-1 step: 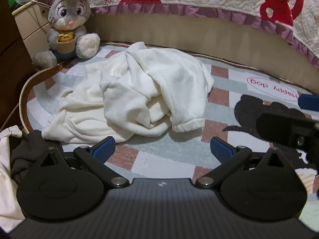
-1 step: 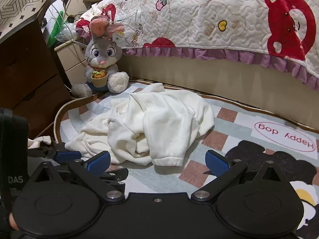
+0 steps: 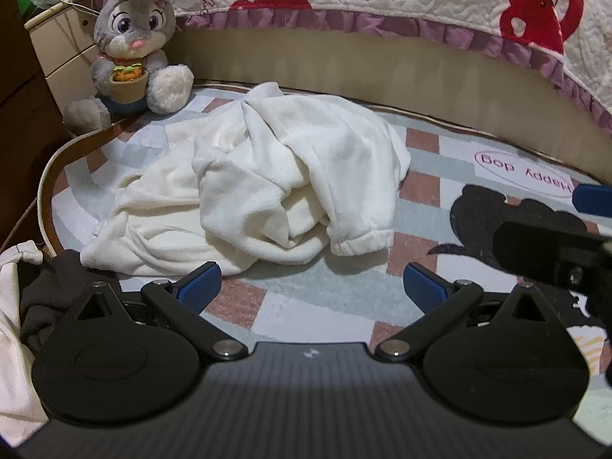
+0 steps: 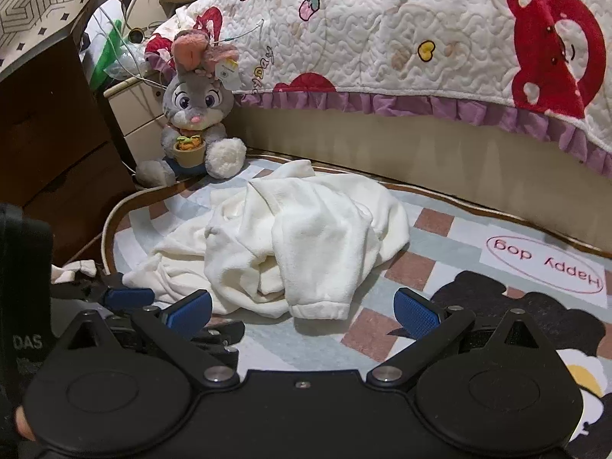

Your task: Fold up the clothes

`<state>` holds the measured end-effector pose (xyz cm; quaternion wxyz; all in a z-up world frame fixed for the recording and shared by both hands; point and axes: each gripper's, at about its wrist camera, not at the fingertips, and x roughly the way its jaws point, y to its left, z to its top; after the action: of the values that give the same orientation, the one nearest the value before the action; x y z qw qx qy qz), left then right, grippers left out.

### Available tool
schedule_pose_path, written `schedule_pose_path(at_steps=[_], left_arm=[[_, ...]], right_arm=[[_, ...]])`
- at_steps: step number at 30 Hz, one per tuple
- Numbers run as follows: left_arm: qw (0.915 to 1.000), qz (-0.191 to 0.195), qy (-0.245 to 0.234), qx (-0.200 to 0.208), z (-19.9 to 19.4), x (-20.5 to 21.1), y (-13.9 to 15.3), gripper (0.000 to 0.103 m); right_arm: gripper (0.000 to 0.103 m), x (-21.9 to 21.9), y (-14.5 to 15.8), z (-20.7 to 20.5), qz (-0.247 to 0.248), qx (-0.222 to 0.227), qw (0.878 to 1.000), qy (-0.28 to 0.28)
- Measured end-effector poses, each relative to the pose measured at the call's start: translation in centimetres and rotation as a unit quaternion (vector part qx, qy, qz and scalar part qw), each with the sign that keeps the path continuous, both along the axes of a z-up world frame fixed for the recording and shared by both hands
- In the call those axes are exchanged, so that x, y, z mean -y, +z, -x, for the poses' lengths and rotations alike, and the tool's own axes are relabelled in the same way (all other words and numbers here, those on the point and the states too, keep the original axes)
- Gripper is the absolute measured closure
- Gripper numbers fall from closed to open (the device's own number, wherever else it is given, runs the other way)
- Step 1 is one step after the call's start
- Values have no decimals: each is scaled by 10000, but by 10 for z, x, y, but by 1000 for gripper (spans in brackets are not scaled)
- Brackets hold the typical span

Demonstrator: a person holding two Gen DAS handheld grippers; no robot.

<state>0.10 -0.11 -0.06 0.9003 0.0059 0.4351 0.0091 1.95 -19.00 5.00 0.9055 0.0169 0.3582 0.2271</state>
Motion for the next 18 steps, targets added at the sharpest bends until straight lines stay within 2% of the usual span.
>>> schedule_pose_path(at_steps=[6,18], left_arm=[[9999,161,-7,48,-2,-2,5,0],[9998,199,-35,80,4,-6,-1,0]], right_arm=[[1,2,3,0,-10,-9,10000,6],[1,-2,-3,0,25,-23,10000,-42]])
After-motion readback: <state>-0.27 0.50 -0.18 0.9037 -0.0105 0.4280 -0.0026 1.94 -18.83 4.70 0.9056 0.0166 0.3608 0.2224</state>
